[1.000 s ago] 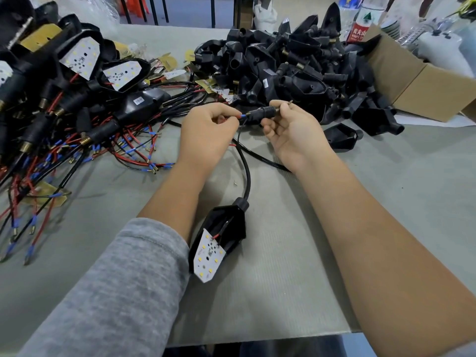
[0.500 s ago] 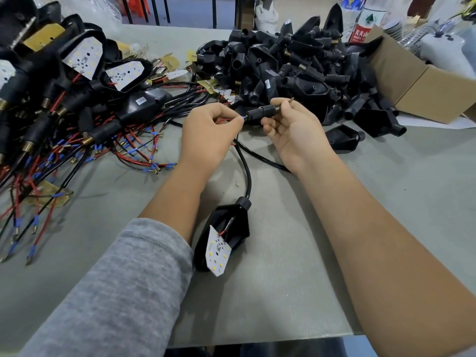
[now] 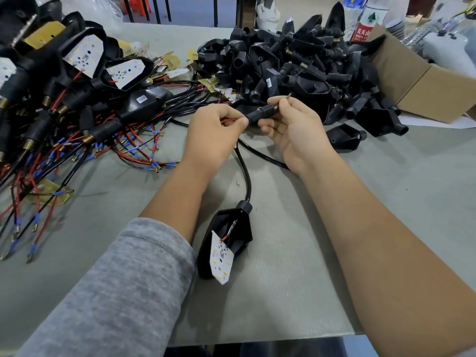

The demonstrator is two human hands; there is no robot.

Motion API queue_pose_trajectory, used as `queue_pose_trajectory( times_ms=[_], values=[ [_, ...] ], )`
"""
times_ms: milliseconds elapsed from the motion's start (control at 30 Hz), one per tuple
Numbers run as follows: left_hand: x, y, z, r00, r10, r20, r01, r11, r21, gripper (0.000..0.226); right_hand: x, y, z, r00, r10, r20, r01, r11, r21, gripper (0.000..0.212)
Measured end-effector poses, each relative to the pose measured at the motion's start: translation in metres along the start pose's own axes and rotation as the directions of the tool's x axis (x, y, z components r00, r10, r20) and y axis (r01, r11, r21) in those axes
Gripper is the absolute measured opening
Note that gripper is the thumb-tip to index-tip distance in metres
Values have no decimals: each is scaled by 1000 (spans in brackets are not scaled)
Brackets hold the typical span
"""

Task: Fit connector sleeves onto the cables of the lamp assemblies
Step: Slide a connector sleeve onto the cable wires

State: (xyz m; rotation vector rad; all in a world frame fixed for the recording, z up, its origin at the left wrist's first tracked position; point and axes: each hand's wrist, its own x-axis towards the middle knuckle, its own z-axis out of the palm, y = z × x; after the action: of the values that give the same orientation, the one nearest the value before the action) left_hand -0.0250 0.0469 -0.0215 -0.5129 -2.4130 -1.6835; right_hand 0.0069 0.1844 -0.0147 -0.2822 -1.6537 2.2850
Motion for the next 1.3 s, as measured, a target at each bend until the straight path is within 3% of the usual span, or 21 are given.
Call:
queue_pose_trajectory(
  times_ms=[200, 400, 467, 667, 900, 1067, 1300],
  values=[
    [3, -1, -1, 996, -66, -66, 62, 996, -62, 17, 2, -1, -1, 998, 20, -63, -13, 993, 114, 29],
    [3, -4, -1, 997, -27, -70, 24, 998, -55, 16, 2, 0, 1, 998, 54, 7, -55, 984, 169, 15],
    [3, -5, -1, 997, -17, -73, 12, 997, -71, 18, 2, 1, 1, 999, 35, 24, -38, 987, 154, 8],
    [2, -5, -4, 998, 3, -65, -9, 996, -85, 22, 2, 3, -1, 999, 8, 47, -14, 992, 128, 20],
    [2, -4, -3, 998, 9, -59, -12, 999, -40, 17, 3, 5, -2, 998, 18, 54, -23, 994, 106, 10],
    [2, -3, -4, 996, -28, -87, 14, 987, -161, 18, 3, 5, -2, 997, 13, 73, -22, 992, 121, 11],
    [5, -7, -3, 993, -118, -22, 107, 956, -275, 28, 0, 3, -4, 991, 10, 131, -26, 992, 124, 20]
  ],
)
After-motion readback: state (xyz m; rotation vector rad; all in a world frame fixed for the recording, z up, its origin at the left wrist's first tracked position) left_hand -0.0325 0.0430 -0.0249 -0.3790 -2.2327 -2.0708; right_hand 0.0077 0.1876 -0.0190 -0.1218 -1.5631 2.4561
